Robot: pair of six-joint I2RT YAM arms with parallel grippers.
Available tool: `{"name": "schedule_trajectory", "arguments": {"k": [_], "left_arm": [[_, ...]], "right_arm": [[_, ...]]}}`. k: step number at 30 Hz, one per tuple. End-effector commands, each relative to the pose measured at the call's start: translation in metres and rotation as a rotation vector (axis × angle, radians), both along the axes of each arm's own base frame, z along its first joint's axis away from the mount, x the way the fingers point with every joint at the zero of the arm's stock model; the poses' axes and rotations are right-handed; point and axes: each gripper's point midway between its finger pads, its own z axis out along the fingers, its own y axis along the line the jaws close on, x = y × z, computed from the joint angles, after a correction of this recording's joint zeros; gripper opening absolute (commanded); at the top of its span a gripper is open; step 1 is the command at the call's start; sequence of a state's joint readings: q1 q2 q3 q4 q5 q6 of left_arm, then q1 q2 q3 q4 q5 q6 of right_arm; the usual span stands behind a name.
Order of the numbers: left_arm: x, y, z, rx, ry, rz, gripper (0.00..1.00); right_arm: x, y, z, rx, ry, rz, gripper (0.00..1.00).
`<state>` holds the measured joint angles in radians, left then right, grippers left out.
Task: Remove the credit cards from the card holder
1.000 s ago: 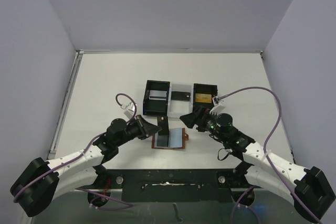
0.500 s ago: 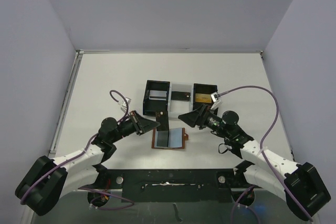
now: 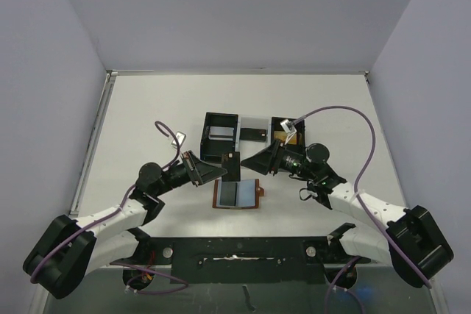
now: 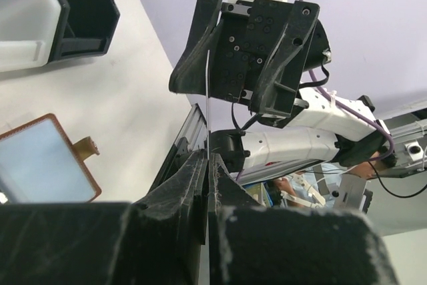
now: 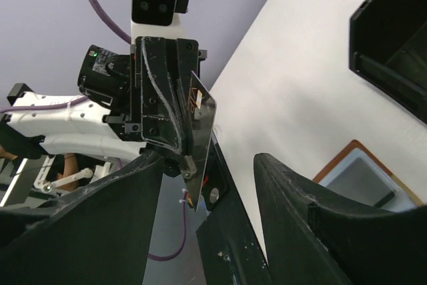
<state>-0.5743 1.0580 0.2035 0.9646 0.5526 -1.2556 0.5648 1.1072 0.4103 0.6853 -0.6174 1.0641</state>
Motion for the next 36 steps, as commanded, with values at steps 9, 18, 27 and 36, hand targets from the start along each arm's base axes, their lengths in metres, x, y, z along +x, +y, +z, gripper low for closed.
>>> {"name": "schedule_trajectory", "arguments": {"k": [9,18,27,36], "left_arm": [[-0.005,-0.002,0.054,-0.121,-0.152,-0.038,0.0],[-0.008,-0.002,0.054,-0.12,-0.156,-0.054,0.0],[-0.01,-0.003,0.053,-0.116,-0.157,-0.066,0.0],[-0.01,-0.004,0.055,-0.121,-0.163,-0.067,0.0]], "right_arm": [[-0.022,0.024,0.045,0.096,-0.121,0.174,0.34],[-0.025,0.025,0.047,0.121,-0.12,0.191,0.21],[-0.021,0.028,0.049,0.136,-0.112,0.196,0.17],[-0.024,0.031,0.05,0.174,-0.1,0.216,0.07]]}}
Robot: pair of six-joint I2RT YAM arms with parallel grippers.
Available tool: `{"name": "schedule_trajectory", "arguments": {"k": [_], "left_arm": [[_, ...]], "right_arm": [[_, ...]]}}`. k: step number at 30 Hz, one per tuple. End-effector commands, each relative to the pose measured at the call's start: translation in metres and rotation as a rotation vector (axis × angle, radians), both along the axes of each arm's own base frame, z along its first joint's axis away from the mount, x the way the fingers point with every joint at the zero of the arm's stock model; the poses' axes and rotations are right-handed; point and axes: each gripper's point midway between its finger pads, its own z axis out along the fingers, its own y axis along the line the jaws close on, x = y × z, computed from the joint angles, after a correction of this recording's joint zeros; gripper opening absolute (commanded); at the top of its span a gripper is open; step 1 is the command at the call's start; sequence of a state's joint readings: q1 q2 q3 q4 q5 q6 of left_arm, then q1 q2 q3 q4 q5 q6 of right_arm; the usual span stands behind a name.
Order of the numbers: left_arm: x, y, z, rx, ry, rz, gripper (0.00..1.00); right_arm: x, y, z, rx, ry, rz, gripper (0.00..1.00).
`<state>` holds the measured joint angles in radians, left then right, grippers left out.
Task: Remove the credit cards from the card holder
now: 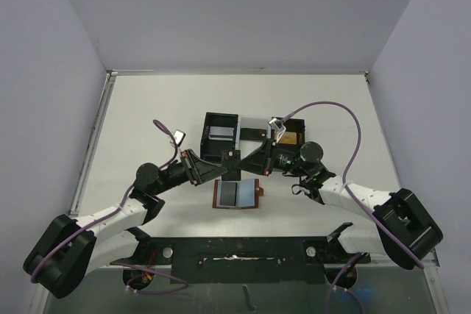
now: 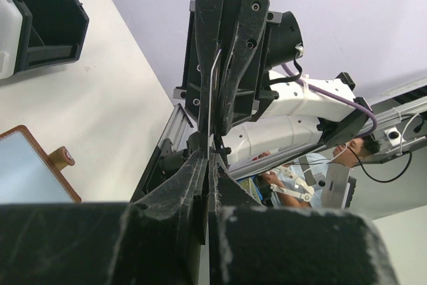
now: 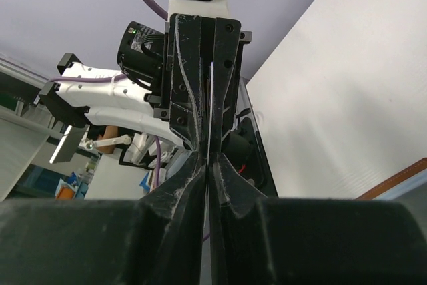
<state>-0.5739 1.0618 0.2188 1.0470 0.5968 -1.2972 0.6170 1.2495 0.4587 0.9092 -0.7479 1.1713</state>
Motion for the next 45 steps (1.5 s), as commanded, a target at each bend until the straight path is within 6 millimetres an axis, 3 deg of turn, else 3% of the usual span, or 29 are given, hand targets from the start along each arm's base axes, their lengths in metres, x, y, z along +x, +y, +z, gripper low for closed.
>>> {"name": "schedule_trajectory", "arguments": {"k": [1,4,7,11,23,27,28,33,35,39,45], "left_arm": [[-0.002,-0.002,0.032,-0.061,-0.115,-0.013,0.0],[-0.001,-0.001,0.032,-0.062,-0.114,-0.009,0.0],[-0.002,-0.001,0.031,-0.061,-0.114,-0.01,0.0],[-0.002,-0.001,0.031,-0.061,-0.115,-0.01,0.0],[0.0,0.0,0.024,-0.044,-0.093,0.007,0.01],[0.004,0.001,0.015,-0.002,-0.075,0.033,0.15],[0.005,0.001,0.013,0.019,-0.079,0.04,0.24],[0.014,0.003,0.003,0.1,-0.065,0.089,0.47],[0.017,0.004,-0.004,0.14,-0.05,0.105,0.61],[0.022,0.008,-0.027,0.283,-0.02,0.133,0.66],[0.037,0.033,-0.057,0.567,-0.035,0.233,0.68]], "right_arm": [[-0.003,0.004,0.029,0.086,-0.085,0.025,0.06],[-0.003,0.004,0.029,0.085,-0.083,0.024,0.05],[-0.002,0.004,0.028,0.079,-0.079,0.017,0.17],[-0.002,0.004,0.028,0.074,-0.082,0.017,0.2],[0.001,0.001,0.028,0.058,-0.086,-0.025,0.0],[0.005,-0.002,0.025,0.029,-0.094,-0.057,0.0],[0.006,-0.003,0.025,0.026,-0.096,-0.065,0.0],[0.009,-0.009,0.024,0.014,-0.1,-0.096,0.0],[0.013,-0.012,0.023,0.004,-0.103,-0.125,0.0],[0.028,-0.022,0.015,-0.079,-0.107,-0.218,0.0],[0.054,-0.049,0.001,-0.271,-0.134,-0.406,0.0]]}}
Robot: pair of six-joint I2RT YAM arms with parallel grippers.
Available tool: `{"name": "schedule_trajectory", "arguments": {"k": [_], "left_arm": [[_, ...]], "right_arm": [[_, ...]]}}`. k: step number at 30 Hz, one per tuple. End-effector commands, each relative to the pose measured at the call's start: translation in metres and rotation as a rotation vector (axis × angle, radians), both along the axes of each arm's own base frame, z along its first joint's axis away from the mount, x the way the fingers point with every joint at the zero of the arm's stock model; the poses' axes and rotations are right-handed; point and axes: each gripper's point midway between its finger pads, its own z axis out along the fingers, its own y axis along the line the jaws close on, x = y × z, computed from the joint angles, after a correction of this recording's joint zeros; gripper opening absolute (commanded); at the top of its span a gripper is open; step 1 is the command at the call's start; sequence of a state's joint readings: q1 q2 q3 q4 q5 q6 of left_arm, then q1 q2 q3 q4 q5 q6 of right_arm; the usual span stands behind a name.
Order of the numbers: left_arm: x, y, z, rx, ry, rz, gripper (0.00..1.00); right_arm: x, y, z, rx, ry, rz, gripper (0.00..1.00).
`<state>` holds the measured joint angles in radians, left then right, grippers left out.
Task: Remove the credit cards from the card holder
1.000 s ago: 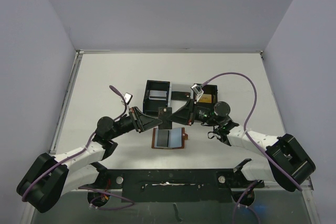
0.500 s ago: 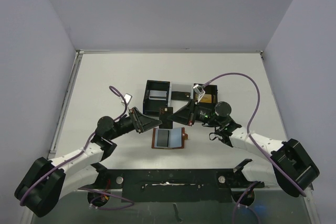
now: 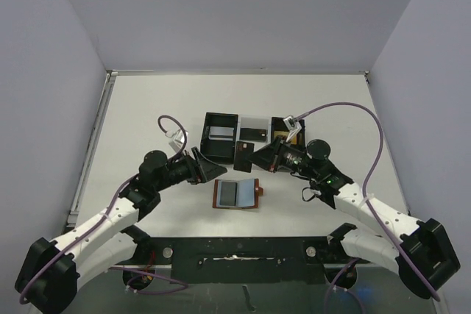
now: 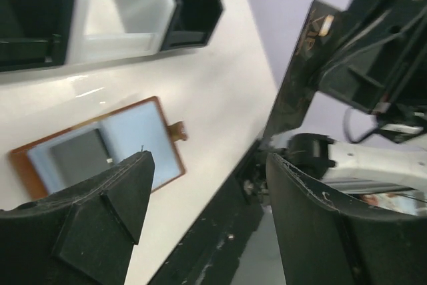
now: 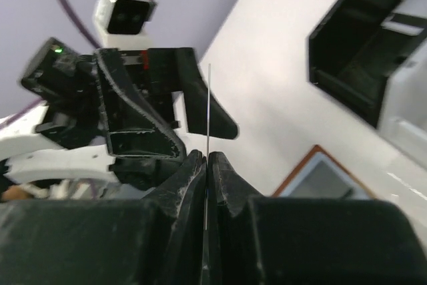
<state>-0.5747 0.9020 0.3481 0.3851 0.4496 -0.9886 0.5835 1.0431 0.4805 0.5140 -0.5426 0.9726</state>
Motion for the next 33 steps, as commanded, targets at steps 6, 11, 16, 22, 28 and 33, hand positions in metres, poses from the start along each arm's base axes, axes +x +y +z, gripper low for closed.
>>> {"name": "schedule_trajectory", "arguments": {"k": [6,11,16,22,28,33], "left_arm": [[0.033,0.064,-0.019,0.522,-0.08,0.228,0.69],[0.052,0.094,-0.009,0.64,-0.118,0.34,0.7],[0.07,0.126,-0.002,0.702,-0.129,0.429,0.71],[0.085,0.166,-0.005,0.754,-0.137,0.559,0.72],[0.089,0.181,0.001,0.782,-0.162,0.639,0.72],[0.089,0.184,0.004,0.779,-0.174,0.661,0.72]], "right_arm": [[0.049,-0.051,0.004,-0.38,-0.178,-0.297,0.0],[0.069,-0.064,0.009,-0.56,-0.324,-0.321,0.0],[0.083,-0.067,0.016,-0.68,-0.466,-0.323,0.0],[0.092,-0.059,0.012,-0.865,-0.67,-0.26,0.0],[0.106,-0.047,-0.004,-0.96,-0.723,-0.194,0.0],[0.125,-0.043,-0.016,-1.007,-0.69,-0.17,0.0]]}}
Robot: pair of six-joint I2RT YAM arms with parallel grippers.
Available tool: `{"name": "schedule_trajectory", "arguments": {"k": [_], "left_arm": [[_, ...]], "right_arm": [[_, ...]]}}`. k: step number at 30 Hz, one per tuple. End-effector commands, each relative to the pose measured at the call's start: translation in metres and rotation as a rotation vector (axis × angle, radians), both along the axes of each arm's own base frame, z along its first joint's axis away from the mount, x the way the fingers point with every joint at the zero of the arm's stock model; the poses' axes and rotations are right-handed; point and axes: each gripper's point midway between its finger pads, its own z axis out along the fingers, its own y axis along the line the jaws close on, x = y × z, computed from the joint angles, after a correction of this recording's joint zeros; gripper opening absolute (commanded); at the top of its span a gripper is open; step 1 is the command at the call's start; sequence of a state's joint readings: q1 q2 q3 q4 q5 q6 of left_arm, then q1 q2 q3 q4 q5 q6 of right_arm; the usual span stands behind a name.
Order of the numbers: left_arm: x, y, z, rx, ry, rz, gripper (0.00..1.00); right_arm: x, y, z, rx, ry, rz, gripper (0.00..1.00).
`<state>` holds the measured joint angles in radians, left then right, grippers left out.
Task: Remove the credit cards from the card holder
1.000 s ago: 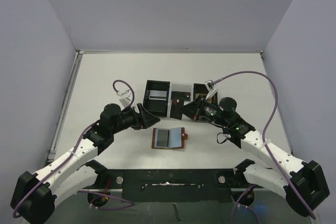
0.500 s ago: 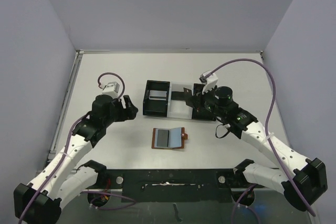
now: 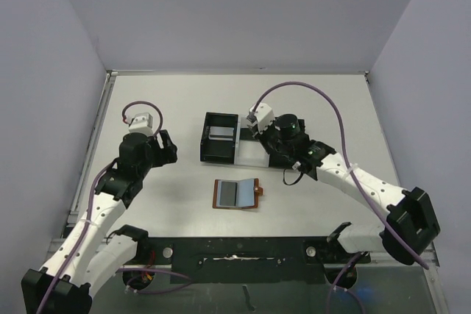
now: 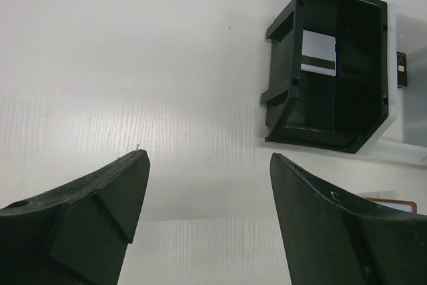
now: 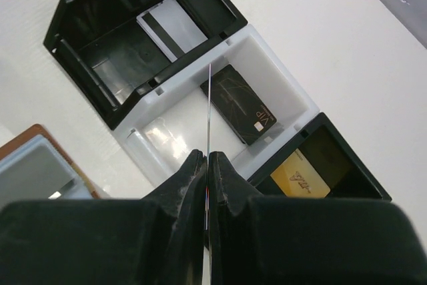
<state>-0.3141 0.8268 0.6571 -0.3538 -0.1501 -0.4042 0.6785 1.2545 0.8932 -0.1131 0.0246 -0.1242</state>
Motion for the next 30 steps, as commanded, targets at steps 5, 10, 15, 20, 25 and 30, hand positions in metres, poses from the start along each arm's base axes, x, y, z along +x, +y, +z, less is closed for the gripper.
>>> {"name": "schedule_trajectory", "arguments": {"k": [5,10,15,20,25,30], "left_arm": [[0.007,0.009,0.024,0.014,-0.102,0.034,0.73],[0.008,0.008,0.026,0.014,-0.11,0.027,0.73],[0.008,0.007,0.026,0.016,-0.111,0.022,0.73],[0.008,0.007,0.026,0.016,-0.112,0.019,0.73],[0.008,0.007,0.027,0.015,-0.117,0.018,0.73],[0.008,0.006,0.027,0.016,-0.117,0.012,0.73]], "right_arm": [[0.039,0.011,0.009,-0.085,-0.039,0.024,0.0],[0.056,0.01,-0.012,-0.209,-0.02,0.034,0.0],[0.075,0.009,-0.027,-0.347,-0.047,0.085,0.0],[0.094,0.011,-0.042,-0.437,-0.07,0.127,0.0],[0.109,0.012,-0.052,-0.527,-0.097,0.179,0.0],[0.116,0.014,-0.069,-0.594,-0.107,0.243,0.0]]}}
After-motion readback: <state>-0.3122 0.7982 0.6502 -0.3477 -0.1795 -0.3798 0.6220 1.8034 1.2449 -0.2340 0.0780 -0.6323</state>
